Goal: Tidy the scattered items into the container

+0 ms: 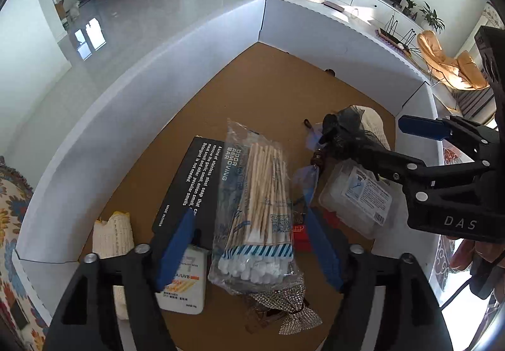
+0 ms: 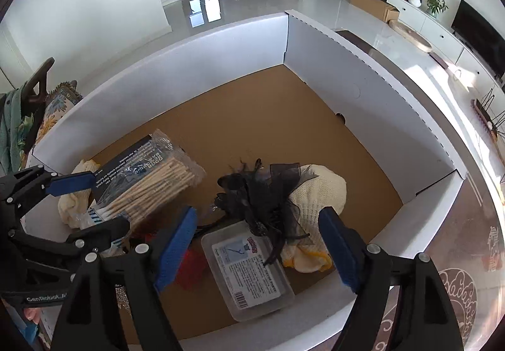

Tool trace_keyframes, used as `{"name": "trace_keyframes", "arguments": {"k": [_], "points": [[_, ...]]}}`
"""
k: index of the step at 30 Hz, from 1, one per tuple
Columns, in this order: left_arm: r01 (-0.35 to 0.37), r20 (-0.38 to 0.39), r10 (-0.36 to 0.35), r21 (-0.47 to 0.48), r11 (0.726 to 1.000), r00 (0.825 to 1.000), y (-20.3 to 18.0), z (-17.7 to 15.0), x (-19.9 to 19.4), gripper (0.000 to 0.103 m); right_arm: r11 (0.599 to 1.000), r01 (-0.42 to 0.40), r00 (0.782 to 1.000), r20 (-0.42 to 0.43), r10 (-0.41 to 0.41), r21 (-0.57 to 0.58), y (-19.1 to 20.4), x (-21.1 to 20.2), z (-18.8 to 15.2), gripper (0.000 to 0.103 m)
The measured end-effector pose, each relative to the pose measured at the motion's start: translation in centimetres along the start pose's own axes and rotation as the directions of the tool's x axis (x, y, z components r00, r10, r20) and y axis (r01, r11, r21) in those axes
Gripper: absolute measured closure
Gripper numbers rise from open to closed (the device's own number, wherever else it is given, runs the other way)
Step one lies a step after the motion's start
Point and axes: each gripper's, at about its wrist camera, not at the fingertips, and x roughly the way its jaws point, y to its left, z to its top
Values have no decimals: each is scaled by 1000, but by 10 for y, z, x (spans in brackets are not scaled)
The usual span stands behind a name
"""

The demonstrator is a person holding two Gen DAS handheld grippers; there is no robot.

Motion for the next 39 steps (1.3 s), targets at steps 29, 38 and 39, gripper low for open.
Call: {"name": "trace_keyframes", "arguments": {"k": [29,38,39], "points": [[-80,146,102,-149,986,984,-5,-13,-77,0,966,204,973,142,-182,-161,37,-67,-10,23],[-83,297,151,-229,970,943,-2,-22,-96,0,973,189,976,133,-171,-131,29,-58,-12,23],[-88,298,156,-229,969,942,-2,-22,-95,0,974,185,977,132,-168,-130,29,-58,-12,23]]}}
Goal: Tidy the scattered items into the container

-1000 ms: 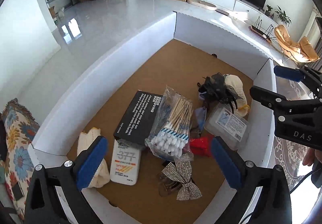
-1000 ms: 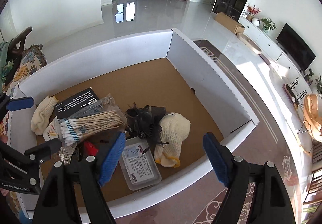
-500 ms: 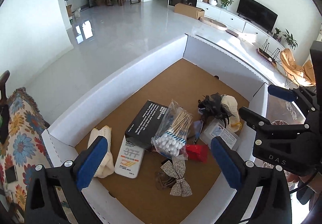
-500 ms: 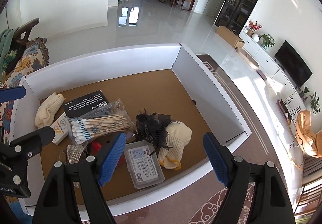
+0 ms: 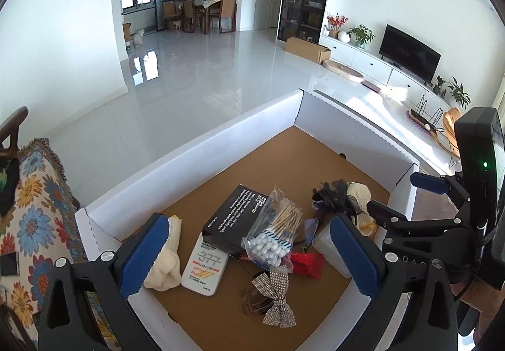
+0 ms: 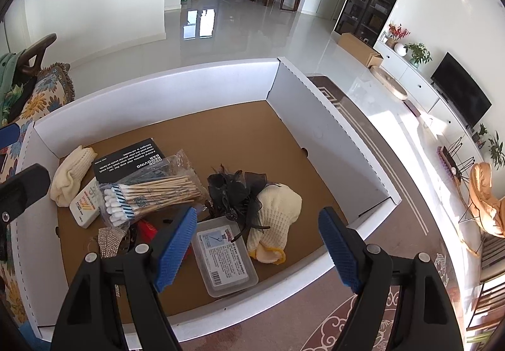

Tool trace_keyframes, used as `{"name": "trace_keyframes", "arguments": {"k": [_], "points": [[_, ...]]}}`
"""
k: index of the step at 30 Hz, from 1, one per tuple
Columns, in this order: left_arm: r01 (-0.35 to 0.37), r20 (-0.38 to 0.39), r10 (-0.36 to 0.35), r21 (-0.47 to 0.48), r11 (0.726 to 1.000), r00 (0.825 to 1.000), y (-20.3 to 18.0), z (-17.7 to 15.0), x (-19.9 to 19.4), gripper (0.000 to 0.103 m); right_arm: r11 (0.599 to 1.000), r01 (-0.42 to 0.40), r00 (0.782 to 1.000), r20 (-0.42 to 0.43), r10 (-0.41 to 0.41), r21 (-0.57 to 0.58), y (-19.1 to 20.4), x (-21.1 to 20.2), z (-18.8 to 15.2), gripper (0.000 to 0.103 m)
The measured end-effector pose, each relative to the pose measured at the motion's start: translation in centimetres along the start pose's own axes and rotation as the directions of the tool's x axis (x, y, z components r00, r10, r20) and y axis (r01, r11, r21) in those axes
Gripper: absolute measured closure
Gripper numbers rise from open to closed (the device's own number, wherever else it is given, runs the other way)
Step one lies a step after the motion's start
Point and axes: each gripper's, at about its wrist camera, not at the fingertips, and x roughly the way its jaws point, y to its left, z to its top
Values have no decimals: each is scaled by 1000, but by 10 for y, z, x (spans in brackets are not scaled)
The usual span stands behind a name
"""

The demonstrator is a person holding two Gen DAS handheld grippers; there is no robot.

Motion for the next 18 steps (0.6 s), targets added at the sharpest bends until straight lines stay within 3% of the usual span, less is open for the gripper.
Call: {"name": "trace_keyframes", "arguments": {"k": [10,18], "points": [[28,-62,-31,-41,999,998,-4,-9,10,0,1000,-16,1000,-10,16,4,2,6,-3,23],[33,-27,-33,-11,999,999,-11,-12,5,1,999,-29,999,-13,29,17,1,7,-4,23]]}}
